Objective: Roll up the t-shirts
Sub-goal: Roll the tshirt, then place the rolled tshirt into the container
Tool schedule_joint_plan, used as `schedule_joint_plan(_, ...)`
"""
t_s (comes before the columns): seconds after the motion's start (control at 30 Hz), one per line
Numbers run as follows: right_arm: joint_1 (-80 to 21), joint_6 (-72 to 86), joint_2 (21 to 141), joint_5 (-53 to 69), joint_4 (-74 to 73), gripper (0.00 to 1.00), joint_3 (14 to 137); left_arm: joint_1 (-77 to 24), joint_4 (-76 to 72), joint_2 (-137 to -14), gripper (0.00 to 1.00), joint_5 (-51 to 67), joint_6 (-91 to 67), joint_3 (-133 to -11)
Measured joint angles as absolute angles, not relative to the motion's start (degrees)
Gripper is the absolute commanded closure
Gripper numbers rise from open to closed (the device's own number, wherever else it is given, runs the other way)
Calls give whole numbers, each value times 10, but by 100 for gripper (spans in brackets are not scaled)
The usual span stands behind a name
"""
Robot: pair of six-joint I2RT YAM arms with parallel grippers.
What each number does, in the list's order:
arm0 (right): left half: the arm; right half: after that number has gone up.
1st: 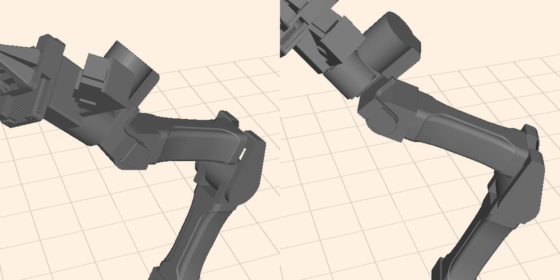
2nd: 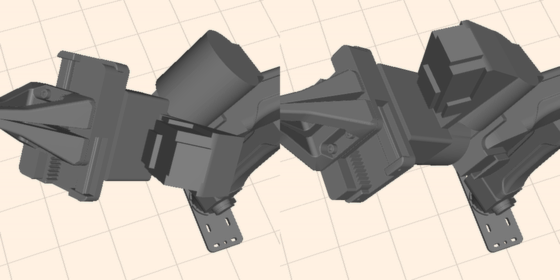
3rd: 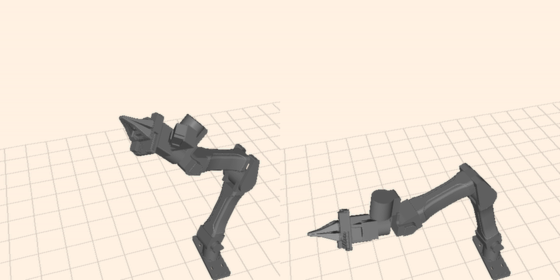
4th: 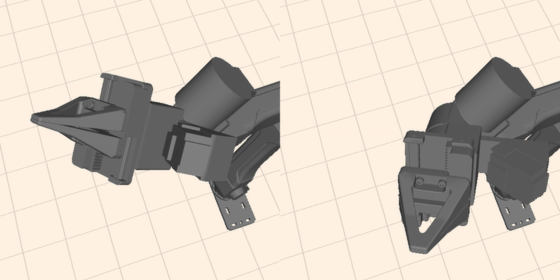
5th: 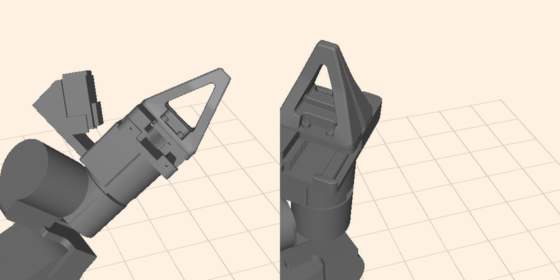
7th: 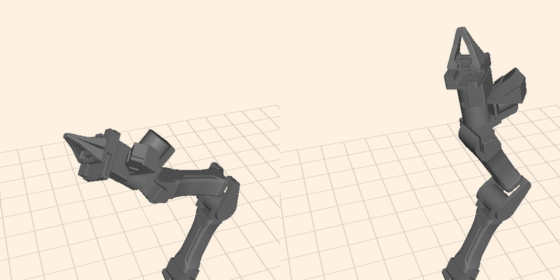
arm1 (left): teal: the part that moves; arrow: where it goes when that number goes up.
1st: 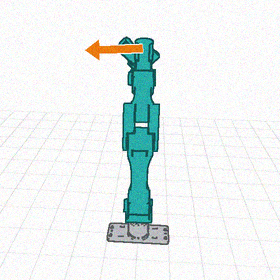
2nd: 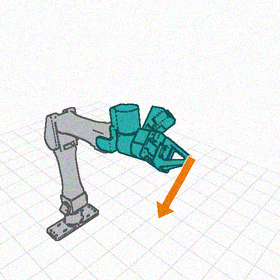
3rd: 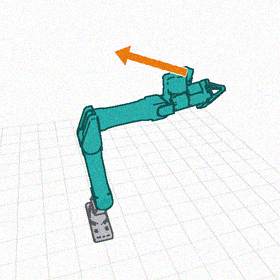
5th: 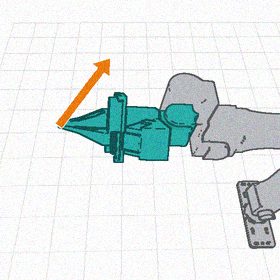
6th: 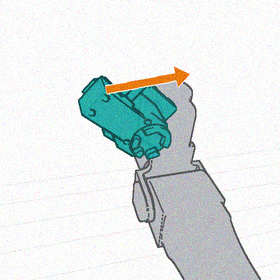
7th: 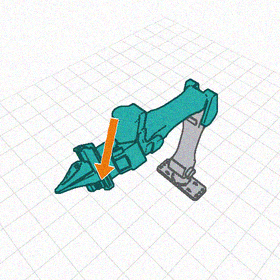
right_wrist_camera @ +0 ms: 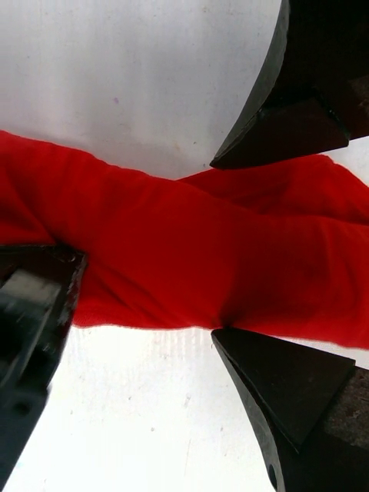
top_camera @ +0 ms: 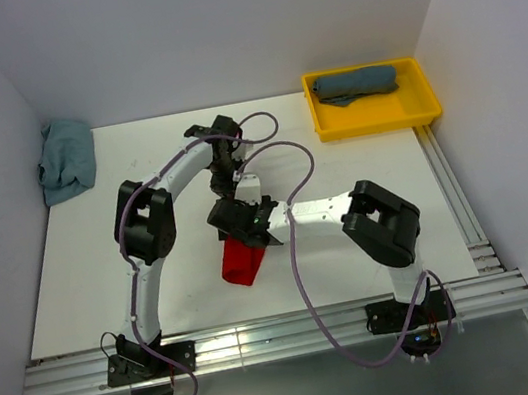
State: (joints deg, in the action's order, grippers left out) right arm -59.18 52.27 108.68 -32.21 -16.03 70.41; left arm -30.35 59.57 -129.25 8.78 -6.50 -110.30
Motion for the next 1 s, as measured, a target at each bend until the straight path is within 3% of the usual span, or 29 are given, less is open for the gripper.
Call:
schedule_joint_plan(0.3, -591, 523, 1144, -349, -234, 7, 826, -305, 601, -1296, 100, 86, -65, -1109)
schedule_joint_plan(0.8, -570, 531, 1191, -342, -259, 7, 828, -305, 605, -1301, 100, 85, -67, -1114)
schedule_joint_plan(0.93, -569, 537, 1192, -333, -249, 12, 817, -306, 605, -1301, 100, 84, -67, -1114)
schedule_joint_plan(1.0, -569, 537, 1191, -332, -239, 21, 813, -306, 605, -1301, 100, 83, -67, -1114)
